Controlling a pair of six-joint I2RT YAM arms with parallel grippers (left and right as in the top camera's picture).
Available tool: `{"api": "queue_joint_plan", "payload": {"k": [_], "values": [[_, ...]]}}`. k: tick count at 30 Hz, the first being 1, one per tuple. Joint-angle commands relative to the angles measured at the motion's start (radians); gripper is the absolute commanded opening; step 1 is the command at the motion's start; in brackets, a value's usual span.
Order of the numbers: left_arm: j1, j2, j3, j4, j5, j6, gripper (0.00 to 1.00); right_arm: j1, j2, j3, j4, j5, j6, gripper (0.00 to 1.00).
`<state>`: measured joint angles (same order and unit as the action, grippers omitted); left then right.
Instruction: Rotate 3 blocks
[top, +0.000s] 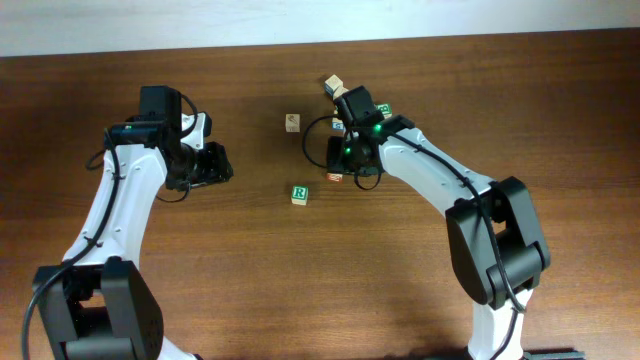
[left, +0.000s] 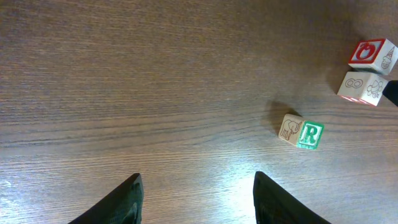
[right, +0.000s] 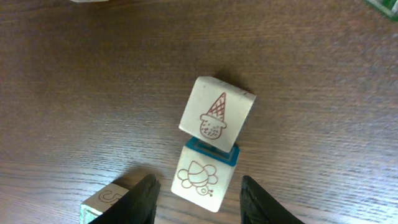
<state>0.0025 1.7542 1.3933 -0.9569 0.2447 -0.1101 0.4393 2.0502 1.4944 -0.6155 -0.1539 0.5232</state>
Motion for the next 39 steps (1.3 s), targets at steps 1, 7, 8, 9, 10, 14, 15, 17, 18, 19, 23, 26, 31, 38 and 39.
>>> {"api": "queue_joint_plan", "payload": {"k": [1, 7, 8, 9, 10, 14, 15, 17, 18, 19, 23, 26, 31, 38, 39], "values": [[0.004, 0.006, 0.014, 0.002, -0.009, -0.001, 0.56, 0.026, 0.015, 0.007, -0.005, 0.064, 0.043, 0.43], [0.004, 0.006, 0.014, 0.002, -0.009, -0.001, 0.56, 0.035, 0.017, 0.007, -0.025, 0.126, 0.100, 0.43], [0.004, 0.006, 0.014, 0.002, -0.009, -0.002, 0.56, 0.036, 0.017, 0.007, -0.029, 0.141, 0.114, 0.43], [0.004, 0.006, 0.014, 0.002, -0.009, -0.002, 0.56, 0.039, 0.017, 0.007, -0.033, 0.156, 0.125, 0.43], [0.004, 0.006, 0.014, 0.002, -0.009, -0.002, 0.56, 0.041, 0.017, 0.007, -0.033, 0.161, 0.126, 0.43], [0.004, 0.006, 0.014, 0.002, -0.009, -0.001, 0.56, 0.067, 0.019, 0.007, -0.031, 0.219, 0.171, 0.43], [0.004, 0.006, 0.014, 0.001, -0.009, -0.001, 0.57, 0.072, 0.021, 0.007, -0.027, 0.231, 0.174, 0.43], [0.004, 0.006, 0.014, 0.002, -0.009, -0.002, 0.57, 0.082, 0.022, 0.007, -0.020, 0.256, 0.189, 0.43], [0.004, 0.006, 0.014, 0.002, -0.010, -0.001, 0.57, 0.084, 0.023, 0.007, -0.017, 0.269, 0.197, 0.43], [0.004, 0.006, 0.014, 0.002, -0.010, -0.002, 0.57, 0.086, 0.024, 0.007, -0.011, 0.272, 0.196, 0.43], [0.004, 0.006, 0.014, 0.002, -0.010, -0.001, 0.57, 0.091, 0.051, 0.007, 0.007, 0.271, 0.196, 0.43], [0.004, 0.006, 0.014, 0.002, -0.010, -0.001, 0.57, 0.091, 0.072, 0.008, 0.016, 0.264, 0.196, 0.43], [0.004, 0.006, 0.014, 0.002, -0.010, -0.001, 0.57, 0.091, 0.077, 0.008, 0.021, 0.259, 0.196, 0.43], [0.004, 0.006, 0.014, 0.002, -0.010, -0.001, 0.57, 0.091, 0.077, 0.011, -0.001, 0.177, 0.122, 0.27], [0.004, 0.006, 0.014, 0.001, -0.010, -0.001, 0.58, 0.091, 0.077, 0.014, -0.009, 0.159, 0.106, 0.27]]}}
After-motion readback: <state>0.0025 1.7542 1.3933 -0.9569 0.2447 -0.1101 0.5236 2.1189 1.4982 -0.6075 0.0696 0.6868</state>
